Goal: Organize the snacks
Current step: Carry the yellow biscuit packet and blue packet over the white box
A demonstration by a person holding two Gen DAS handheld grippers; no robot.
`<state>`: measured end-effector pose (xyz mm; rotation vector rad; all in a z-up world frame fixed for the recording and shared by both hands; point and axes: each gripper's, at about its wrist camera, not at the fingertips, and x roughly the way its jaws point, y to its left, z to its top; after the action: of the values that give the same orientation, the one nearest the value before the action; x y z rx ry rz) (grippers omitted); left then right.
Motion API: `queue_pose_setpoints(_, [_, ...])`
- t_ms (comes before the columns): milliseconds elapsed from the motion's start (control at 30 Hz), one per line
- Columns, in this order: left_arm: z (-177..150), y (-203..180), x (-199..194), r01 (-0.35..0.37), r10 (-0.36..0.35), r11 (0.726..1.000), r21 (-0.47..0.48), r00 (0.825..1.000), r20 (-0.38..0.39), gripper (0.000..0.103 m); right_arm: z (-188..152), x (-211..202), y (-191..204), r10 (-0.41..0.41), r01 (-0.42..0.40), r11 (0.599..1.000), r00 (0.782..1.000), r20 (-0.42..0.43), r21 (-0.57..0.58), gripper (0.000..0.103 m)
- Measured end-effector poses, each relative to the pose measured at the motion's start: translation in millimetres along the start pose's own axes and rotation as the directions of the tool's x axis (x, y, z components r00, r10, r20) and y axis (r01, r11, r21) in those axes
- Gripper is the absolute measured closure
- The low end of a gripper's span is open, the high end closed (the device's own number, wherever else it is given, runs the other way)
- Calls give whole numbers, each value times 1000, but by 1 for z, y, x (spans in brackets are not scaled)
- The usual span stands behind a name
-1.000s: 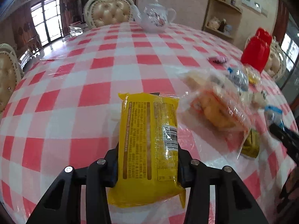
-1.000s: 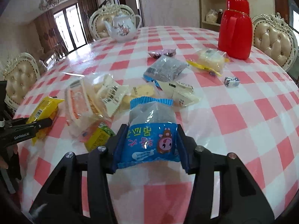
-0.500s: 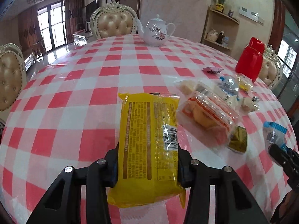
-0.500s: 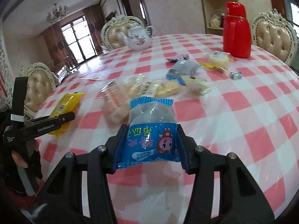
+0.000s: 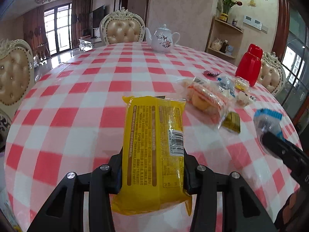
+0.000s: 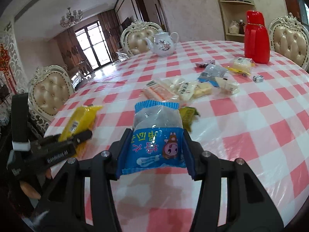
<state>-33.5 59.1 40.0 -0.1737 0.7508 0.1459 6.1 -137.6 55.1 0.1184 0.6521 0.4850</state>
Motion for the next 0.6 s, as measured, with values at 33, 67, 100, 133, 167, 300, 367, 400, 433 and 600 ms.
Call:
queue_pose_setpoints(33, [-3,2,-4,-5,5,1000,2,1000,6,56,-2,-2,6,7,-7,1000,1000,3,-7,49])
queue_pose_setpoints(67, [-7,4,-8,-13,12,1000,5,1000,12,56,-3,-3,10,11,-11,1000,1000,4,-11,49])
queue_pose_setpoints(100, [-11,7,-14,-18,18,1000,7,1000,18,56,-5,-5,16,19,-19,1000,1000,7,-16,49])
queue_pose_setpoints(133, [-13,9,-17,-21,20,1000,7,1000,21,56,-7,-6,20,23,-23,1000,1000,10,-18,49])
queue_pose_setpoints(167, [-16,12,-22,-24,24,1000,7,999,24,56,-10,-8,26,32,-32,999,999,14,-20,49])
queue_pose_setpoints(300, [-29,30,-45,-27,27,1000,-6,999,39,56,-21,-13,46,72,-72,997,997,17,-27,49])
queue_pose_setpoints(367, [-33,35,-55,-35,35,999,-4,998,51,56,-26,-13,58,92,-91,995,996,13,-37,49])
queue_pose_setpoints(400, [-36,41,-64,-39,39,999,-7,997,62,56,-29,-14,62,97,-96,995,995,14,-40,49])
queue_pose_setpoints(433, [-38,43,-68,-40,41,999,-8,997,68,56,-30,-15,67,106,-105,994,994,16,-43,49])
queue_pose_setpoints(600, [-51,65,-96,-54,55,998,-17,994,93,56,-39,-20,96,166,-165,984,986,10,-69,49])
